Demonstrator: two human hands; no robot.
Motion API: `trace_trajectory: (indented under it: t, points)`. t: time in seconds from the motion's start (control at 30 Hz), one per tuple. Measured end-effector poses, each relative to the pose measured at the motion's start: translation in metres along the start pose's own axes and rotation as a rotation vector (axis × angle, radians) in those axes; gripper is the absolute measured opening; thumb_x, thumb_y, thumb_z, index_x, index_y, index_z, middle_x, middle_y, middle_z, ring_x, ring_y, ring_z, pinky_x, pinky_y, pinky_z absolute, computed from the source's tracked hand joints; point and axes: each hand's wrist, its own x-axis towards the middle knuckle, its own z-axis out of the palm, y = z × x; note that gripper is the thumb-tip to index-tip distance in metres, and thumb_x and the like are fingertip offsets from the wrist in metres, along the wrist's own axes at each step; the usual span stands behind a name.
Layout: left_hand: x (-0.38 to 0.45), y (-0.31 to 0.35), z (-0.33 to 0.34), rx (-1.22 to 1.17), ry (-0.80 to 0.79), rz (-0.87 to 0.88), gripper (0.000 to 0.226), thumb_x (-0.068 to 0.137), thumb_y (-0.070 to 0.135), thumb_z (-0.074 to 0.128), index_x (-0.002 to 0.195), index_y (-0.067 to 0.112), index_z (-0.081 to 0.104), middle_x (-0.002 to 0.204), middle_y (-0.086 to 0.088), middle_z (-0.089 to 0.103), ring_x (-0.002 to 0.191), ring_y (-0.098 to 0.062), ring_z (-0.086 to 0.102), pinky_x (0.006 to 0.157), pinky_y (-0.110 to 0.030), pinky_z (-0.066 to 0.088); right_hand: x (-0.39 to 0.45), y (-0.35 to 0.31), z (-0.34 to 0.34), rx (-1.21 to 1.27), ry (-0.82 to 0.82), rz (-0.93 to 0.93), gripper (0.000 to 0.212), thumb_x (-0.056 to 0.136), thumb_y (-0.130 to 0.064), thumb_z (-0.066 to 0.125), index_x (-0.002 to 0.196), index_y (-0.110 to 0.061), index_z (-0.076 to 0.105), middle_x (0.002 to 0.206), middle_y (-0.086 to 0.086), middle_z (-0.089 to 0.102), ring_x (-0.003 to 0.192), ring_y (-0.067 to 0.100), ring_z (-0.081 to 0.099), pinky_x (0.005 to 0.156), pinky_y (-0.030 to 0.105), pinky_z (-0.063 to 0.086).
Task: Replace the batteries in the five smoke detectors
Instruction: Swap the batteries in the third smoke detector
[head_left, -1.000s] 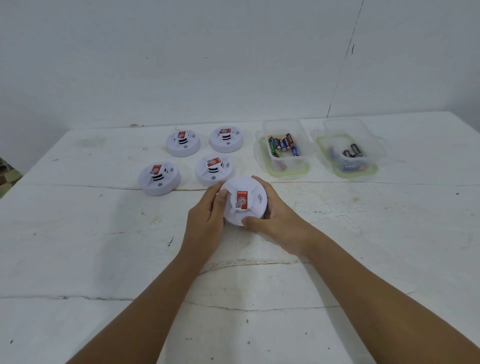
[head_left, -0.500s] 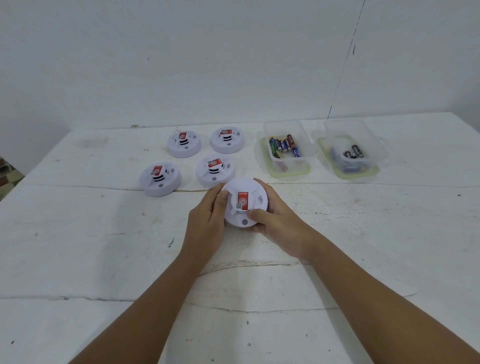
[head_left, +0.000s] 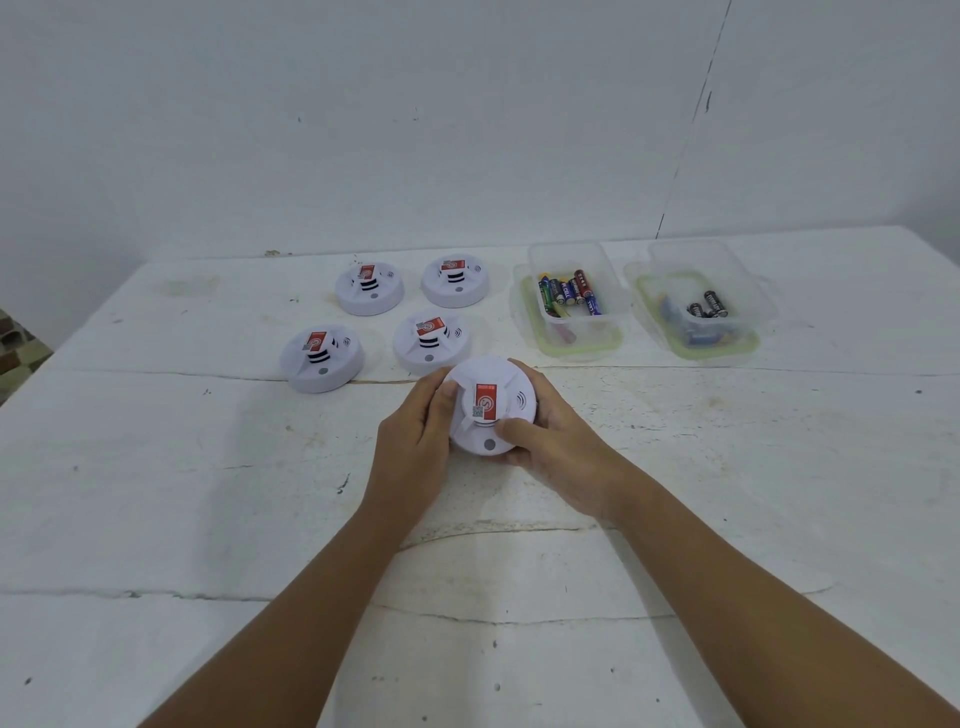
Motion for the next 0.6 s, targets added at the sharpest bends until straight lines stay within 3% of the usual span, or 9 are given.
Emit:
trace_trajectory:
  t: [0.6]
  points:
    - [-0.0004, 0.0009, 0.0002, 0.003, 0.011, -0.004, 0.030, 0.111, 0.031, 0.044, 0.126, 0.026, 0.069, 0.111, 0.016, 0.074, 0.103, 0.006, 0.066, 0.079, -0.007, 0.047, 0.0003, -0.0004, 0.0006, 0.026, -0.009, -0.009, 0.073, 0.088, -0.009, 0.064, 0.153, -0.031, 0.040, 0.141, 0.002, 0.063, 0.126, 0.025, 0.066, 0.097, 0.046, 0.059]
